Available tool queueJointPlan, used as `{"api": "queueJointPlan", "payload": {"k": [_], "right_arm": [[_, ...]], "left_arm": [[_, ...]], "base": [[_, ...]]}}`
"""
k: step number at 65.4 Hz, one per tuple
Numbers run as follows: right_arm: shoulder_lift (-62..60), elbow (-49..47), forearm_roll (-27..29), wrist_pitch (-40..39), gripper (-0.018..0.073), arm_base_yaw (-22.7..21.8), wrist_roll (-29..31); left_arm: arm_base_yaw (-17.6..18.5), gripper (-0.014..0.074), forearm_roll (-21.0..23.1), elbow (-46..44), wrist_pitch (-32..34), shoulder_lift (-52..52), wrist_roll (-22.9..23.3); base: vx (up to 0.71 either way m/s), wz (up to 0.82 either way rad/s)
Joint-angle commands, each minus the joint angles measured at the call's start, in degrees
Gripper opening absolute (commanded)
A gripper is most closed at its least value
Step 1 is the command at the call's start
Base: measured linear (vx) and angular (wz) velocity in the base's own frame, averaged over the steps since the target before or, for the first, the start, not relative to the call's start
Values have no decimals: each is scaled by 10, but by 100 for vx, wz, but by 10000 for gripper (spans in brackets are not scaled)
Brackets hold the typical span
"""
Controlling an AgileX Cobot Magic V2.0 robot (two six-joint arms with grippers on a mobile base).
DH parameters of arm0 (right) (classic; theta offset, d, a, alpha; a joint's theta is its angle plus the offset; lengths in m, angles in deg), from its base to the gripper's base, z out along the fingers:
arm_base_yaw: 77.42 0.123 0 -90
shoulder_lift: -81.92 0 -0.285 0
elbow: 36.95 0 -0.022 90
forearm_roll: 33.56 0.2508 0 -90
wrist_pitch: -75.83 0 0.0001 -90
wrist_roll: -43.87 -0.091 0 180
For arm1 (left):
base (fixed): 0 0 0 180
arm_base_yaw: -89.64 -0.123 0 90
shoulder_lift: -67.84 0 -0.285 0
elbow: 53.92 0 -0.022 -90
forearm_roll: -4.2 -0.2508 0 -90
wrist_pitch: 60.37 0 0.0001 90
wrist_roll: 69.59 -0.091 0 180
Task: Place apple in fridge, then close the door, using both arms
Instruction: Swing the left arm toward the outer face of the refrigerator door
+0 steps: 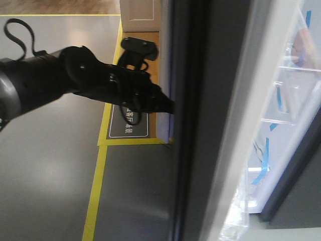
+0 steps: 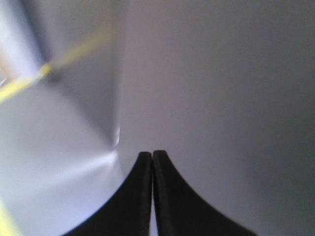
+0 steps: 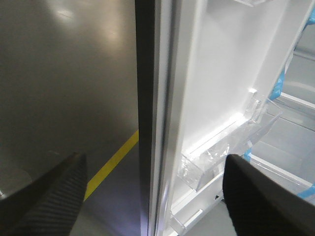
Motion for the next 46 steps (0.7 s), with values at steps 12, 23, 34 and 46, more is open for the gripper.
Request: {"api": "queueJointPlan", "payload": {"k": [12,23,34,46], "right_arm": [[10,-10,6,2,539,-2,4],[10,-10,6,2,539,-2,4],[10,-10,6,2,539,-2,4],[10,-10,6,2,539,-2,4]], "left_arm": [[77,-6,103,-19,134,4,-50],[108,-6,113,-19,182,23,-65],[119,-6,113,-19,198,25,-65],[120,-6,113,-19,191,24,-64]], "base": [[0,0],[0,0],[0,0],[0,0]]}}
